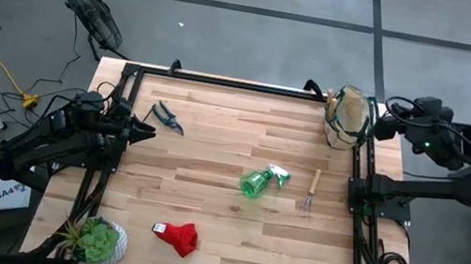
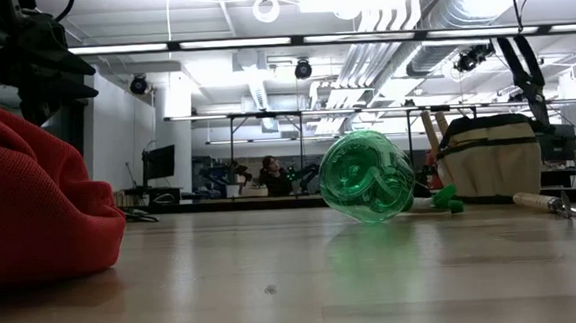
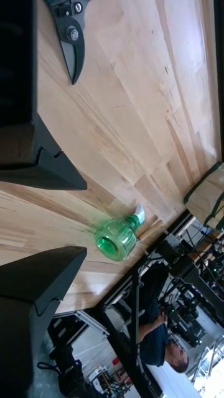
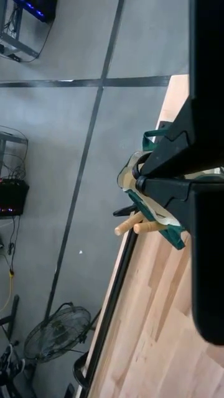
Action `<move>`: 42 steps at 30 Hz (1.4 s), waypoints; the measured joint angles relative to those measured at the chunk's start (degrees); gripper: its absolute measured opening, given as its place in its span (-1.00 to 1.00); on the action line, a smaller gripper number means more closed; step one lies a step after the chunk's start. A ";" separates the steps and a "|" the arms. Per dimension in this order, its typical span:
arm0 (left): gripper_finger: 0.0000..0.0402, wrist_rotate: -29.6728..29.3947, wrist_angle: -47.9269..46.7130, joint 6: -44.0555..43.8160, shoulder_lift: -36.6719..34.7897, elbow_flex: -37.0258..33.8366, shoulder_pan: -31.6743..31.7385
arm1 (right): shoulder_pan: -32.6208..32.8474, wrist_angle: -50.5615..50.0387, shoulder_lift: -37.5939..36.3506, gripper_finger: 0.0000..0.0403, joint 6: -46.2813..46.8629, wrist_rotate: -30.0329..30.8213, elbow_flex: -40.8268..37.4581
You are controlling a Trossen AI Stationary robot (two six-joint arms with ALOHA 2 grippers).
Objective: Pick & Place Garden tools in Gardening bag
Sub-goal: Put the right shear scissors into the gardening bag
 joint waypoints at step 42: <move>-0.23 0.00 0.00 0.00 0.00 0.00 0.00 | 0.24 6.45 1.86 -0.98 8.57 11.40 -11.82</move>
